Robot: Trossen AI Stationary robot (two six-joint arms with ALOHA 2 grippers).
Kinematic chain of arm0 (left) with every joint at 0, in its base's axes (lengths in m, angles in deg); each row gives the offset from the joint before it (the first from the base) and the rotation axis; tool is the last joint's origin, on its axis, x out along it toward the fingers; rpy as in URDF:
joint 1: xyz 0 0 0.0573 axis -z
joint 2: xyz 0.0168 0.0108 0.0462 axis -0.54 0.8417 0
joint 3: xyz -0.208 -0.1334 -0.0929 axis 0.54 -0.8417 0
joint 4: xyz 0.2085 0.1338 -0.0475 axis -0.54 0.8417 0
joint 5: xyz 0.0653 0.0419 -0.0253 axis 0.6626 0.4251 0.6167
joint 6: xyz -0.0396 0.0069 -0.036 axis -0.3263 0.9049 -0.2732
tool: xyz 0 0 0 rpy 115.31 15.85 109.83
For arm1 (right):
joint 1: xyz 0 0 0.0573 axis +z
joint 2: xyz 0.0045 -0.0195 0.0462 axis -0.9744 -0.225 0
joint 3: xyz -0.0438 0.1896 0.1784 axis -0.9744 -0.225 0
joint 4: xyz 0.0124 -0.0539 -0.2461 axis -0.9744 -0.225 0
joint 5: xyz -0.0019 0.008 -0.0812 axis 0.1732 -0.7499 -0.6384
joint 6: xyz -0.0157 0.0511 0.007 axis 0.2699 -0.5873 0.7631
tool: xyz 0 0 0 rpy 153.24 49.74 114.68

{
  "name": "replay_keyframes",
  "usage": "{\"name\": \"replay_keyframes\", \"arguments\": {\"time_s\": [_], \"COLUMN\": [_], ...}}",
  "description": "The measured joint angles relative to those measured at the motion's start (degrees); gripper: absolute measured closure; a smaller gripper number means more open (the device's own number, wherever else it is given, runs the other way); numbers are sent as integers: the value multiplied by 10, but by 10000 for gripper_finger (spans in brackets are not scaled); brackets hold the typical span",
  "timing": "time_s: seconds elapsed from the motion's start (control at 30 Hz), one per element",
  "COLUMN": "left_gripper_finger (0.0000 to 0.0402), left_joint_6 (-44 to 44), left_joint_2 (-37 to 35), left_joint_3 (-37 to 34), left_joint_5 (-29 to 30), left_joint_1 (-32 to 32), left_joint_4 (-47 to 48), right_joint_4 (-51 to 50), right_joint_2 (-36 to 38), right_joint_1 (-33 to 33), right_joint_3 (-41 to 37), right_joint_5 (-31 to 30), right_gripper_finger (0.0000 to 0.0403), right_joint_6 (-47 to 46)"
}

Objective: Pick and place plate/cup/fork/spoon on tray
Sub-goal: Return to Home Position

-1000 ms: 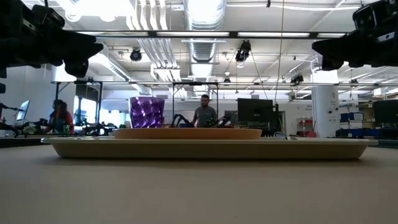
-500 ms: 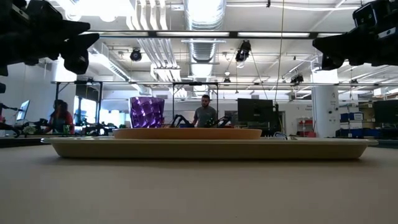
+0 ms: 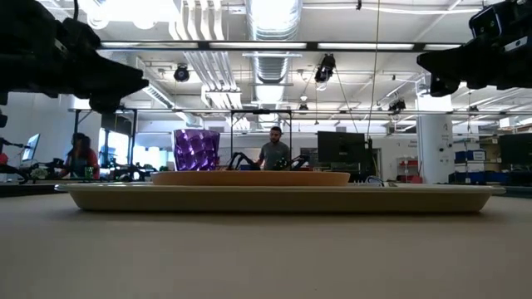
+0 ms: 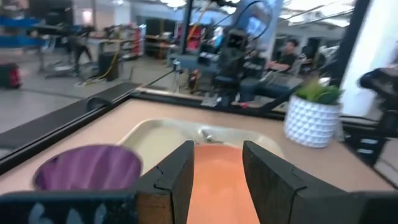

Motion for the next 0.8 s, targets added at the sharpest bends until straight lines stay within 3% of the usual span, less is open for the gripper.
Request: {"name": "replay_keyframes", "arguments": {"time_s": [0.17,0.33,0.43,0.8], "left_gripper_finger": [281,281,281,281], "left_joint_6": [-4,-35,-27,-11], "left_joint_2": [31,41,34,-17], "left_joint_3": [0,1,4,1], "left_joint_5": [34,20,-7,-7], "left_joint_1": [0,0,0,1], "left_joint_4": [-1,-4,-3,33], "right_joint_4": [0,-5,-11,-13], "right_joint_2": [0,0,0,0], "right_joint_1": [0,0,0,0], "right_joint_3": [0,0,0,0], "right_joint_5": [0,0,0,0], "right_gripper_finger": [394,394,394,394], "right_joint_6": [-1,-1,-1,-1]}}
